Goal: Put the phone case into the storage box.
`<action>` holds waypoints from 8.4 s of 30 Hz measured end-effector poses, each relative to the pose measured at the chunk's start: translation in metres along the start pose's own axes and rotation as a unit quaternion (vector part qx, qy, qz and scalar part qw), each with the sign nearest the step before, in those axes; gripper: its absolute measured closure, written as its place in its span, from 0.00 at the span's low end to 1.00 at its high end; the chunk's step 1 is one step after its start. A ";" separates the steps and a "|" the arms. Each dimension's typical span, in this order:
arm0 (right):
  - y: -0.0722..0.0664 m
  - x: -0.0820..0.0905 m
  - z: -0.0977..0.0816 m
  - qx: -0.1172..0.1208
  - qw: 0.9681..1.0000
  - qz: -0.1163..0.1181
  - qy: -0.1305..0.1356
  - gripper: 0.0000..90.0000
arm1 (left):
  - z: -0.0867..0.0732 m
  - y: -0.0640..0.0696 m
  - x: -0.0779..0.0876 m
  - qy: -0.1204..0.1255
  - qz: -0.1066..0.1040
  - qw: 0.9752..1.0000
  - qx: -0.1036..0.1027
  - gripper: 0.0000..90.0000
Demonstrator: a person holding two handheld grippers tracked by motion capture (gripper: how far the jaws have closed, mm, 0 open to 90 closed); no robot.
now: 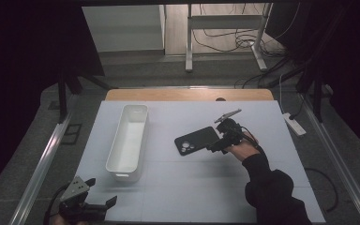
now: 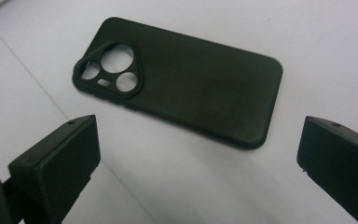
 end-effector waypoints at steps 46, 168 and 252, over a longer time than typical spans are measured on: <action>0.004 -0.031 0.048 0.002 0.999 -0.016 -0.044 0.73 | -0.001 -0.001 0.001 0.005 -0.005 1.000 0.000 0.00; -0.007 -0.030 -0.024 0.014 0.998 -0.011 -0.064 1.00 | -0.001 0.000 0.001 0.001 -0.004 1.000 0.000 0.00; -0.052 -0.011 -0.008 -0.004 1.000 -0.003 -0.011 0.00 | 0.000 0.001 0.000 -0.002 -0.004 1.000 -0.004 0.00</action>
Point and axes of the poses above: each handheld gripper's, and its own axes: x roughly backward along the jaws, z roughly out of its top, y roughly to its right, the point moved 1 cm from there along -x, roughly forward along the jaws, and after that the axes turned 3 degrees about -x, right-handed, at the moved point
